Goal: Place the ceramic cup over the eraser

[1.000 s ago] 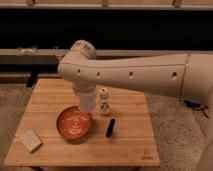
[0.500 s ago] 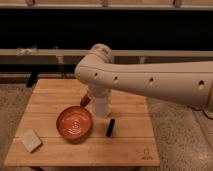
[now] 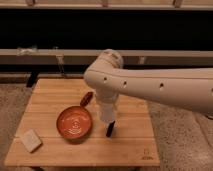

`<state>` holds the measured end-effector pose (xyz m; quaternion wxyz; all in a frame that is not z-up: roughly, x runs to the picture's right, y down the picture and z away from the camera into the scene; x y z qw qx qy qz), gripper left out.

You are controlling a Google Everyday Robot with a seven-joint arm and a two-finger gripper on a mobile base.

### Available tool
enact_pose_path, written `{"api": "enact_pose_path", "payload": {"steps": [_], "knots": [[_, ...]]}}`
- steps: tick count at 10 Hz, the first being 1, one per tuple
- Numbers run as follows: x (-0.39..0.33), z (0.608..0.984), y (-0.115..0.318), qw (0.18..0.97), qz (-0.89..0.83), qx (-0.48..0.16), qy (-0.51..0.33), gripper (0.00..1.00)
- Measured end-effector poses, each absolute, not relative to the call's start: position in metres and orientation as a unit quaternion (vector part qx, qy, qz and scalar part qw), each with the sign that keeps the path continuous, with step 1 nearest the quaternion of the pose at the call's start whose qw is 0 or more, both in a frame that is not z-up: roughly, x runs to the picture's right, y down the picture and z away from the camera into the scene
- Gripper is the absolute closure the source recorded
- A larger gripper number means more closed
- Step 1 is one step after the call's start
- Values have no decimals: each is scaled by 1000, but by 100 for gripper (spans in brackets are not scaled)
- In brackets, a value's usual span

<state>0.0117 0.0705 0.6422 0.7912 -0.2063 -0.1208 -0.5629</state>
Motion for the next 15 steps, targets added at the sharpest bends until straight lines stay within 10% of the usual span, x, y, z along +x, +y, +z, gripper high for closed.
{"api": "enact_pose_path", "payload": {"steps": [8,15], "knots": [[24,650,115,806,-532,-220,-137,99],[26,688,154,810,-516,-230,-156,34]]}}
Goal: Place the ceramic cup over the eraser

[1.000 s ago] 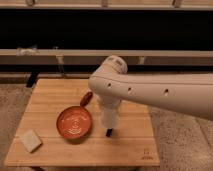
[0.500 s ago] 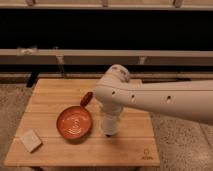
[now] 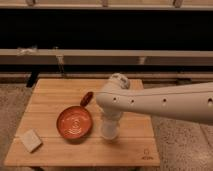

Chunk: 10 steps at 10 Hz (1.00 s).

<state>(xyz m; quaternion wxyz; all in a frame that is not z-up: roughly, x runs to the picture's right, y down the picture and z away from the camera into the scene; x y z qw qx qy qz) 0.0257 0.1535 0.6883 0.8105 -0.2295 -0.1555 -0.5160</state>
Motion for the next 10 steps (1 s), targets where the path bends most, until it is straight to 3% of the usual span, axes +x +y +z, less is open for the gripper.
{"api": "enact_pose_path", "payload": {"steps": [1,2,10], "knots": [[27,693,157,812,-513,-230,-156,24],[28,695,158,814,-510,-229,-155,21],[19,708,146,815,-521,-214,-139,20]]}}
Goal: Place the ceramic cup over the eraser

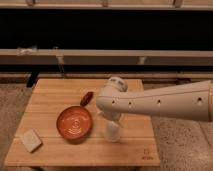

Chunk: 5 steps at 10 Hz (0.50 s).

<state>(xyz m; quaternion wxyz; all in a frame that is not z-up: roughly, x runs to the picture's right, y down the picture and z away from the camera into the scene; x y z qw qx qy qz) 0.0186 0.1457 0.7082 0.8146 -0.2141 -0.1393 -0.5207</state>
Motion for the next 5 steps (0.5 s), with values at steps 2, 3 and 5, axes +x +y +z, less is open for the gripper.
{"api": "enact_pose_path", "payload": {"steps": [2,3,5], "knots": [[17,706,143,813,-524,-212,-140,20],[17,706,143,813,-524,-212,-140,20],[17,706,143,813,-524,-212,-140,20]]}}
